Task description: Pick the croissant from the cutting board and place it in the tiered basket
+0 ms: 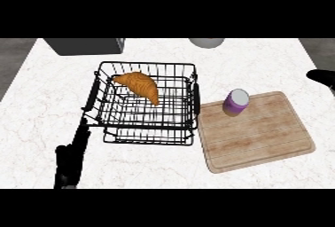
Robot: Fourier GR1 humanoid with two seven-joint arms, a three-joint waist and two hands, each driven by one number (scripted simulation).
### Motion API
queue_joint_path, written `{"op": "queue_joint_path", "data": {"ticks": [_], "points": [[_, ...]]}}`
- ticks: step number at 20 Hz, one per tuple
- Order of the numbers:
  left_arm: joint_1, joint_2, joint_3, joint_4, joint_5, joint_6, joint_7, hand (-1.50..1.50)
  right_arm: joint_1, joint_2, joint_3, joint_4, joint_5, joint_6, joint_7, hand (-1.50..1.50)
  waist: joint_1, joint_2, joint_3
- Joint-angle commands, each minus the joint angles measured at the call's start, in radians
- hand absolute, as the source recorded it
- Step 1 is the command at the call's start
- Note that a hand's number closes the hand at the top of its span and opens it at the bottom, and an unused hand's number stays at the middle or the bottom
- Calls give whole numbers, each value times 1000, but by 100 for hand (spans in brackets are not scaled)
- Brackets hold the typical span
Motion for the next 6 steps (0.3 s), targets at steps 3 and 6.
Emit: {"op": "queue_joint_path", "data": {"ticks": [3, 6], "points": [[33, 18, 12, -29, 8, -13, -10, 0, 231, -146, -325, -56, -349, 272, -100, -150, -2, -2, 1], [28, 14, 6, -2, 10, -27, -18, 0, 269, -172, -451, 111, -466, 411, -247, -150, 15, 4, 1]]}}
